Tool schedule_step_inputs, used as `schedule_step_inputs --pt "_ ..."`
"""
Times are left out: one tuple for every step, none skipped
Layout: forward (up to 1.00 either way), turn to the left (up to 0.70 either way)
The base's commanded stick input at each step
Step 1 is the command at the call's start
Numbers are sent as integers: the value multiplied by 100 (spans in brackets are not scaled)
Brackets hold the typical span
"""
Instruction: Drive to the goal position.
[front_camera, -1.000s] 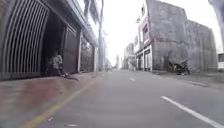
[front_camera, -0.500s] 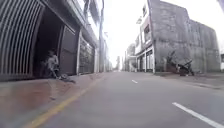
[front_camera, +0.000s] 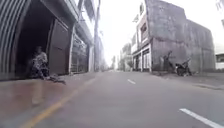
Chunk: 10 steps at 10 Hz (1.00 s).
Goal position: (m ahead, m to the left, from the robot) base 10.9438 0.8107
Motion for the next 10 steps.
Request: schedule_step_inputs --pt "85 0" --pt "85 0" --pt "85 0" --pt "85 0" --pt "85 0" --pt "85 0" --pt "85 0" --pt "85 0" --pt "85 0" --pt "85 0"
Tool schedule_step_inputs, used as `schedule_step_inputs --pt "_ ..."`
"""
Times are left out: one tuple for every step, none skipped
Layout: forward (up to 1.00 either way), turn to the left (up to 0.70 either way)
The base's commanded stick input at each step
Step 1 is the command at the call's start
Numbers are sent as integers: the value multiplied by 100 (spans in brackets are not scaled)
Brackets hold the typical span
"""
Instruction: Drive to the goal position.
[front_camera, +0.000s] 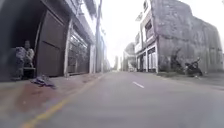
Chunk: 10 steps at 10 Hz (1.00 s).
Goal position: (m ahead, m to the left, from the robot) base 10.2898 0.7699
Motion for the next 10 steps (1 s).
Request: schedule_step_inputs --pt "85 0" --pt "85 -16" --pt "85 -31" --pt "85 -34" --pt "85 -24" --pt "85 -9" --pt "85 0" --pt "85 0" --pt "85 0" --pt "85 0"
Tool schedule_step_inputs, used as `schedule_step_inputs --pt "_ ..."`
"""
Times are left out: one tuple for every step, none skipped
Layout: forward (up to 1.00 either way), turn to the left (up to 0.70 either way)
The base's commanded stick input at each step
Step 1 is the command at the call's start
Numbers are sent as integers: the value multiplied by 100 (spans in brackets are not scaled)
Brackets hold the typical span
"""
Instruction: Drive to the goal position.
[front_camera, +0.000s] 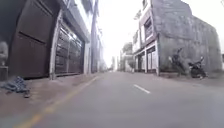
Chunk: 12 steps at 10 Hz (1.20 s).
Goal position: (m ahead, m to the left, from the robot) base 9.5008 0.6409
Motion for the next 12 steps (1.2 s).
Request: schedule_step_inputs --pt "85 0" --pt "85 0" --pt "85 0" --pt "85 0" --pt "85 0" --pt "85 0" --pt "85 0" --pt "85 0" --pt "85 0" --pt "85 0" --pt "85 0" --pt "85 0"
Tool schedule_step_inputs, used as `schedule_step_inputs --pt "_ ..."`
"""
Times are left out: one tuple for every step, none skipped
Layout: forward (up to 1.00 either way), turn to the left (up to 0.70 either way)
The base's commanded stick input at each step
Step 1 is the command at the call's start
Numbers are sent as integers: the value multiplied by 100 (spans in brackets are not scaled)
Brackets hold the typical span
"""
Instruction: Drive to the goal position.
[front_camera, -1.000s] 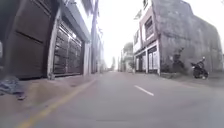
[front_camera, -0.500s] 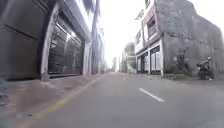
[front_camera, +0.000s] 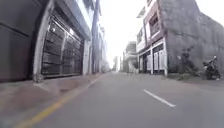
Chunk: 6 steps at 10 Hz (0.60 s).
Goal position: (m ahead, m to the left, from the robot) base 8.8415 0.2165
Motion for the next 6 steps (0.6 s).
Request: schedule_step_inputs --pt "85 0" --pt "85 -6" --pt "85 -30" --pt "85 -34" --pt "85 -34" --pt "85 -34"
